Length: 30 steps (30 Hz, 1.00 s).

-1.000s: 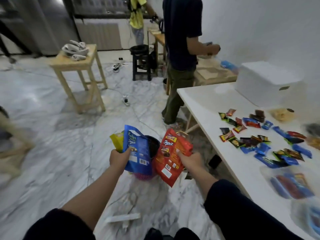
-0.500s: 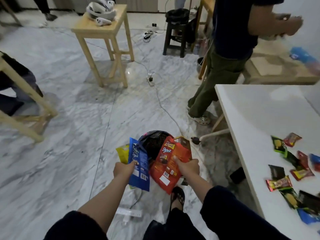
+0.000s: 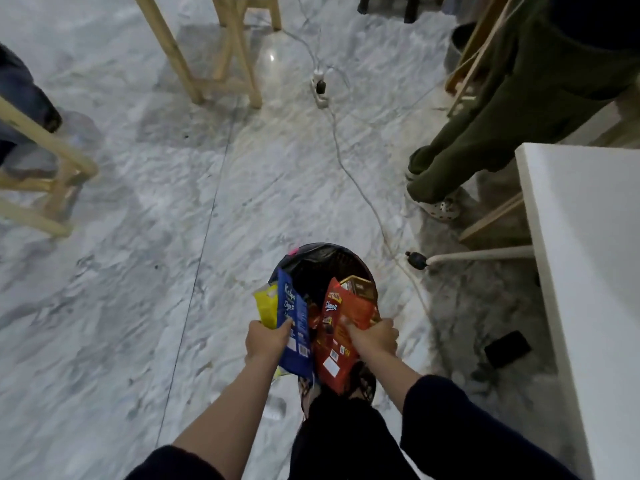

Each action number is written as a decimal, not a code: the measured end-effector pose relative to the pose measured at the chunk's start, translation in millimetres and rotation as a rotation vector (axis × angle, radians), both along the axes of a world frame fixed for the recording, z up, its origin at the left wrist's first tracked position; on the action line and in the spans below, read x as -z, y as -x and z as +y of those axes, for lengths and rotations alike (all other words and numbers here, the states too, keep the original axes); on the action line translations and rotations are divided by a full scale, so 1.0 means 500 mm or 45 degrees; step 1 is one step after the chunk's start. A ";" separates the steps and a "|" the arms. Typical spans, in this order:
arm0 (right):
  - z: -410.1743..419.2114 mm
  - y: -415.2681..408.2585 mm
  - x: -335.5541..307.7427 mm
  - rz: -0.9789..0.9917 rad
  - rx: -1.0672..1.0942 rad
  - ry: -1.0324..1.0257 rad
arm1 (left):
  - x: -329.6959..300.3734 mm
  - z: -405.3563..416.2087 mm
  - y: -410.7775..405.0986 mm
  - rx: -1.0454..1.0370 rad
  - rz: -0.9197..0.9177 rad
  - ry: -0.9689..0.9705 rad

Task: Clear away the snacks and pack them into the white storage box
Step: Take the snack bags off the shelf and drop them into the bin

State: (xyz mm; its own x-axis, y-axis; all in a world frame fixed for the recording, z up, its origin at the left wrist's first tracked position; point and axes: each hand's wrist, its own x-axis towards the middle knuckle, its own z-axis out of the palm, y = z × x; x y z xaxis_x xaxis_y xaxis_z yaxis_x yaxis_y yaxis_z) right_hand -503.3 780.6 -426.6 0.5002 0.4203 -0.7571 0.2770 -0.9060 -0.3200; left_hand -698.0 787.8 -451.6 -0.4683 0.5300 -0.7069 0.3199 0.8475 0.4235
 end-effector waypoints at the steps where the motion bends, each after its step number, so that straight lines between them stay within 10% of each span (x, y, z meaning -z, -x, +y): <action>1: 0.018 0.005 0.025 0.024 0.013 0.009 | 0.016 0.017 -0.006 -0.006 -0.007 -0.014; 12: 0.093 -0.033 0.109 0.197 -0.225 -0.114 | 0.083 0.075 -0.064 0.104 -0.278 0.032; 30: -0.123 -0.202 -0.220 0.043 0.097 -0.307 | -0.243 0.037 -0.372 0.831 -0.387 -0.096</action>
State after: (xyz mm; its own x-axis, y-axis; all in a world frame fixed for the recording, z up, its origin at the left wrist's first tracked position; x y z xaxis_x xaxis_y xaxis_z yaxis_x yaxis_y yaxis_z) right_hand -402.4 719.2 -316.4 0.5136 0.5528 -0.6562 0.1962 -0.8202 -0.5374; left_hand -511.8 806.2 -330.0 0.1717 0.6869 -0.7061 0.6094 0.4891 0.6240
